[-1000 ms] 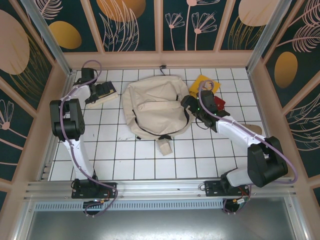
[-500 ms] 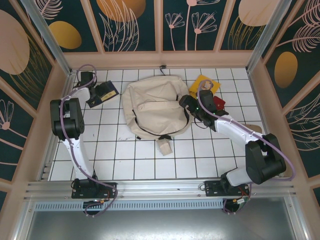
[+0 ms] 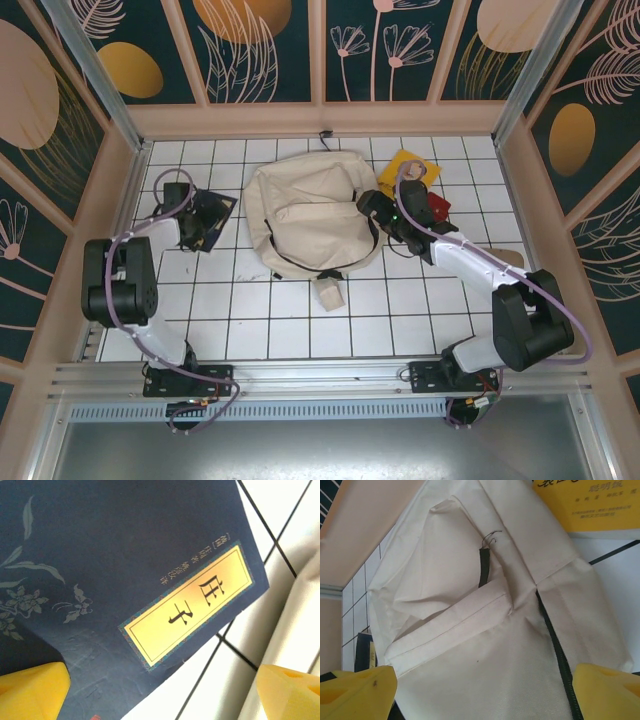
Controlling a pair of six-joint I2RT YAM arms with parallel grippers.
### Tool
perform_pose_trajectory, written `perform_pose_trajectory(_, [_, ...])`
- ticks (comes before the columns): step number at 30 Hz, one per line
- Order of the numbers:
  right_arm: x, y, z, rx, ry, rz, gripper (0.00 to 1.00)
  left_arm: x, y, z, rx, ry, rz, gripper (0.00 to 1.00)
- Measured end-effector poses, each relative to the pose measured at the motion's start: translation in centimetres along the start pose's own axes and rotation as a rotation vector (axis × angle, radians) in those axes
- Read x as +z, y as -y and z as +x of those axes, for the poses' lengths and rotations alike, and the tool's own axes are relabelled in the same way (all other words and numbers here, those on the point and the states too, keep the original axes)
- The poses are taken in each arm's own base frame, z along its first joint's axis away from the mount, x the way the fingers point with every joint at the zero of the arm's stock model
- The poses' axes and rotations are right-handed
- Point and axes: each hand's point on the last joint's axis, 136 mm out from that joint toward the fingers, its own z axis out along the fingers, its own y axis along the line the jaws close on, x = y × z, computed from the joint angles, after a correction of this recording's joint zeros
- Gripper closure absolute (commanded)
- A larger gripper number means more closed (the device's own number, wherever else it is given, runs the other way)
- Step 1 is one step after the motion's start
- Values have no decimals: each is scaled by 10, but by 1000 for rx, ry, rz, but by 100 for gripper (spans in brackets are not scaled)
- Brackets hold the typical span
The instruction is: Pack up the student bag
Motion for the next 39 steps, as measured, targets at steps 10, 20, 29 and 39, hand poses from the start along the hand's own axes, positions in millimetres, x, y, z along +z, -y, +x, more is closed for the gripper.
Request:
perform_pose_trajectory(10, [-1,-38,7,-40,-29,-72,10,-48,-19,84,19,-8,36,1])
perform_pose_trajectory(20, [37,-100,50,-131,-135,-126,12,-89,3,28,119,213,-21,2])
perform_pose_trajectory(29, [52,-162,97,-236,-221,-203,19,-78,-26,-10,54,271,-118,1])
perform_pose_trajectory(39, [74,-194,154,-291,-342,-248,26,-41,-59,22,38,144,-143,1])
